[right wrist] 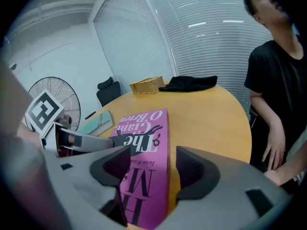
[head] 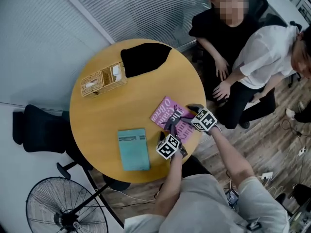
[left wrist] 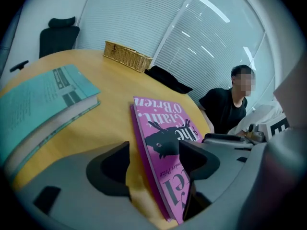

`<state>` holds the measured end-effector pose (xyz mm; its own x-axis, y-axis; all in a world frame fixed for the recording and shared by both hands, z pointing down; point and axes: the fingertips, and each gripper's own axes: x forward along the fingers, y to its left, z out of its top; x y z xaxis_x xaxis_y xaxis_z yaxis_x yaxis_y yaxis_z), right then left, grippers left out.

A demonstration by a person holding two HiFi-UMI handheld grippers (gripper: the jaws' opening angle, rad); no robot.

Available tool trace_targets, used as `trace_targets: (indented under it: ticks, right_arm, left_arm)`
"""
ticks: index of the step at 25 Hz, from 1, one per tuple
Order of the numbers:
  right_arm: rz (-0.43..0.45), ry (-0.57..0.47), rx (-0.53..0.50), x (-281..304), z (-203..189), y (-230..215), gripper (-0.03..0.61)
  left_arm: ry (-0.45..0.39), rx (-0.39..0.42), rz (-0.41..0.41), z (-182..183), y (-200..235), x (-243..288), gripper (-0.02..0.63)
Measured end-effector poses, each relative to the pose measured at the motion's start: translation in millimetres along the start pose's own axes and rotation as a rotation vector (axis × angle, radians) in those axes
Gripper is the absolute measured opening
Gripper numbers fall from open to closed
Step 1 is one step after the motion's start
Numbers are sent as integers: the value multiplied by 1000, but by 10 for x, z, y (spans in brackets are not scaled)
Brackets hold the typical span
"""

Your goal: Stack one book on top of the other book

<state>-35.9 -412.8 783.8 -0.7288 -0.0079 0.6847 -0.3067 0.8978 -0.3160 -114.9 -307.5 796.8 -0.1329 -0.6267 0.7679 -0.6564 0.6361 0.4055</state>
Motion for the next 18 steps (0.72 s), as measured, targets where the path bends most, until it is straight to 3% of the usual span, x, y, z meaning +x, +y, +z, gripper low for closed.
trace_targets:
  ticks: [8, 10, 18]
  right_arm:
    - [35, -32, 123, 209, -70, 9, 272]
    - [13, -47, 140, 202, -85, 35, 268]
    - [-109, -111, 262, 35, -205, 171, 255]
  left_arm:
    - [-19, -40, -16, -32, -8, 73, 325]
    - [-21, -33, -35, -15, -47, 81, 239]
    - [-18, 67, -62, 108, -87, 19, 236]
